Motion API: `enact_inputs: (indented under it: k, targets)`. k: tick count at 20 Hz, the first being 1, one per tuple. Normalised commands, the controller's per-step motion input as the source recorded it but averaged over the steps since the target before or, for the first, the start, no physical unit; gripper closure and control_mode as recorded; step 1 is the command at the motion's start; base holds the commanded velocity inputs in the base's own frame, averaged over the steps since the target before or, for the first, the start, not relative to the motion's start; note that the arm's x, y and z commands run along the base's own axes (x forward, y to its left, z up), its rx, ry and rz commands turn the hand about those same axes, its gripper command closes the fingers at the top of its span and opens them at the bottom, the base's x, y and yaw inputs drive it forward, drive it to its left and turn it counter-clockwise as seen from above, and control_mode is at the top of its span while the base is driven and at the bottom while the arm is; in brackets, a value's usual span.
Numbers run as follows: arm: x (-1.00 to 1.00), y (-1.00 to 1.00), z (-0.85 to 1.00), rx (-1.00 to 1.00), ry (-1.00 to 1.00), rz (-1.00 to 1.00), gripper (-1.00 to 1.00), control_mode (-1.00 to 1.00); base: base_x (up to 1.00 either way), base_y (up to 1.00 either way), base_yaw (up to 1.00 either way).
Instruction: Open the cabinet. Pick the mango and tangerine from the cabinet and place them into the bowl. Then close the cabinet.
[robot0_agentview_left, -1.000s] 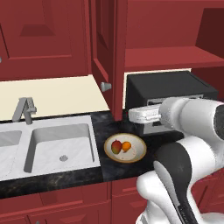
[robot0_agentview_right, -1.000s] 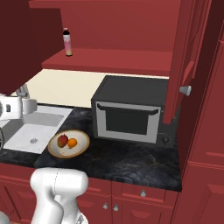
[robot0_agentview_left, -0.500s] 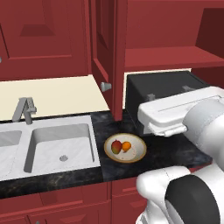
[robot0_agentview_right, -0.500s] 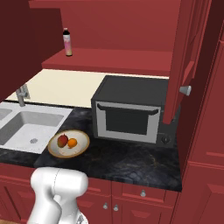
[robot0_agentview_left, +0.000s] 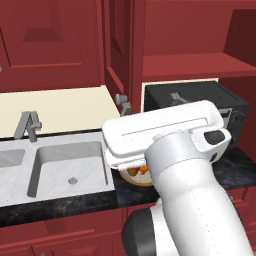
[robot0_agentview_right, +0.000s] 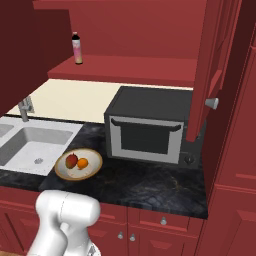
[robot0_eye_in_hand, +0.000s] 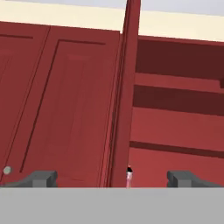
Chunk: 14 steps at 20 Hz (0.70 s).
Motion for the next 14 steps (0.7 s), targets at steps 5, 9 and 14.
enact_inputs:
  k: [5, 9, 14]
  targets:
    - [0.53, 0.5, -0.17, 0.0, -0.07, -0.27, -1.0, -1.0, 0.0, 0.0, 0.0]
    - [0.52, 0.36, -0.12, -0.01, 0.0, -0.35, -1.0, -1.0, 0.0, 0.0, 0.0]
    - [0.43, 0.07, -0.02, 0.0, 0.04, -0.32, -1.0, -1.0, 0.0, 0.0, 0.0]
